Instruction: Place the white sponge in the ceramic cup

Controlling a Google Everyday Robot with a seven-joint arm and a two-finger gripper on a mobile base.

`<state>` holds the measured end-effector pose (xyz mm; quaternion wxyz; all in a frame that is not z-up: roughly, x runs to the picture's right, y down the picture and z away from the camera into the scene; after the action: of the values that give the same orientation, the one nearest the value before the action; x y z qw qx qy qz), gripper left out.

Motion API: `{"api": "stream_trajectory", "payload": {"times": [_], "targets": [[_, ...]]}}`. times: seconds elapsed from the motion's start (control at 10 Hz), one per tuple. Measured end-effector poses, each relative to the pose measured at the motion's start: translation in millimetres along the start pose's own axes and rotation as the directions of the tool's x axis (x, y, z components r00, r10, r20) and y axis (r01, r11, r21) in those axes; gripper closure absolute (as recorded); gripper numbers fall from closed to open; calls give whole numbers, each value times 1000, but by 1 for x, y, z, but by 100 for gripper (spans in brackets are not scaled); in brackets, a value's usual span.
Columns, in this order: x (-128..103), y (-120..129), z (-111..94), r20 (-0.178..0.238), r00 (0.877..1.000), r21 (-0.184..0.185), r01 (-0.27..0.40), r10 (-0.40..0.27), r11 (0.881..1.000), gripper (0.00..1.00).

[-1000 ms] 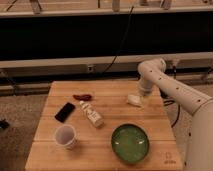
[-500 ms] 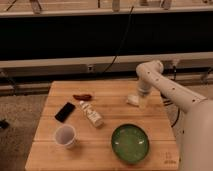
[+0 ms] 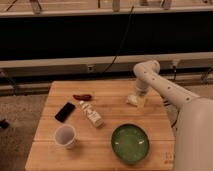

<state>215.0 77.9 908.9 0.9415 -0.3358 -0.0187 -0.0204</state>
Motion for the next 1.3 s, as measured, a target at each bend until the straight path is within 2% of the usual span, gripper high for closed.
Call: {"api": "stream_trajectory", "payload": {"times": [1.3], "targets": [[-3, -4, 13, -9, 999, -14, 54, -54, 998, 20]]}}
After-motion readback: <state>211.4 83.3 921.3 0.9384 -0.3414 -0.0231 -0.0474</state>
